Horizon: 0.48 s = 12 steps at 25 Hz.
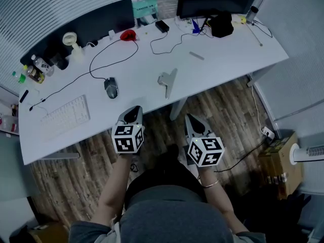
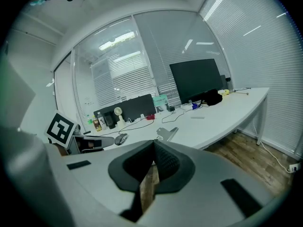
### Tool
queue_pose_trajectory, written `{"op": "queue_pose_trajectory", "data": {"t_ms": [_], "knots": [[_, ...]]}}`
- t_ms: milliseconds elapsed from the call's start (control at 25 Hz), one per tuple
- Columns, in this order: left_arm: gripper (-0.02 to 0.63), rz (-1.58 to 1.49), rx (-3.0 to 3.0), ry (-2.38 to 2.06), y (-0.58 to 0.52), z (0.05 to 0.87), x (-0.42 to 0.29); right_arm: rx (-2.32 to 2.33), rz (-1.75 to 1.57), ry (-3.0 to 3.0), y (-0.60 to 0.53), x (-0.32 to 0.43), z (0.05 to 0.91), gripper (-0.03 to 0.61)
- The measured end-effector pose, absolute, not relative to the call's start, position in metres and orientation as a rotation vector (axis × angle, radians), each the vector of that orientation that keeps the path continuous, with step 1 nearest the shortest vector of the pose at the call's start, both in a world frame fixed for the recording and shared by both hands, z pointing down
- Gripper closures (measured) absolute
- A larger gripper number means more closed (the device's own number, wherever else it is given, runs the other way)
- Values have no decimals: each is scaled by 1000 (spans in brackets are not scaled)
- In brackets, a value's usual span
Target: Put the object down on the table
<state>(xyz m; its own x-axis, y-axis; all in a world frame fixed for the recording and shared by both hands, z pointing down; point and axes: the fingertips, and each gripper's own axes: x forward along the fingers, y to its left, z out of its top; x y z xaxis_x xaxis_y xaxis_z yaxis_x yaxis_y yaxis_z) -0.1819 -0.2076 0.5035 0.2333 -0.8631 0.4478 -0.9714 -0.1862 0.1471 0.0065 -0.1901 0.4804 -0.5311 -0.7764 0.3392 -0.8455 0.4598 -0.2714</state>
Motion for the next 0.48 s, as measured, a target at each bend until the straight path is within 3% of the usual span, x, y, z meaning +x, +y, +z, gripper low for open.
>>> {"op": "queue_pose_trajectory", "data": {"t_ms": [480], "knots": [[586, 372, 2120, -1700, -199, 501, -189, 1427, 600, -2533, -185, 1, 478, 578]]}}
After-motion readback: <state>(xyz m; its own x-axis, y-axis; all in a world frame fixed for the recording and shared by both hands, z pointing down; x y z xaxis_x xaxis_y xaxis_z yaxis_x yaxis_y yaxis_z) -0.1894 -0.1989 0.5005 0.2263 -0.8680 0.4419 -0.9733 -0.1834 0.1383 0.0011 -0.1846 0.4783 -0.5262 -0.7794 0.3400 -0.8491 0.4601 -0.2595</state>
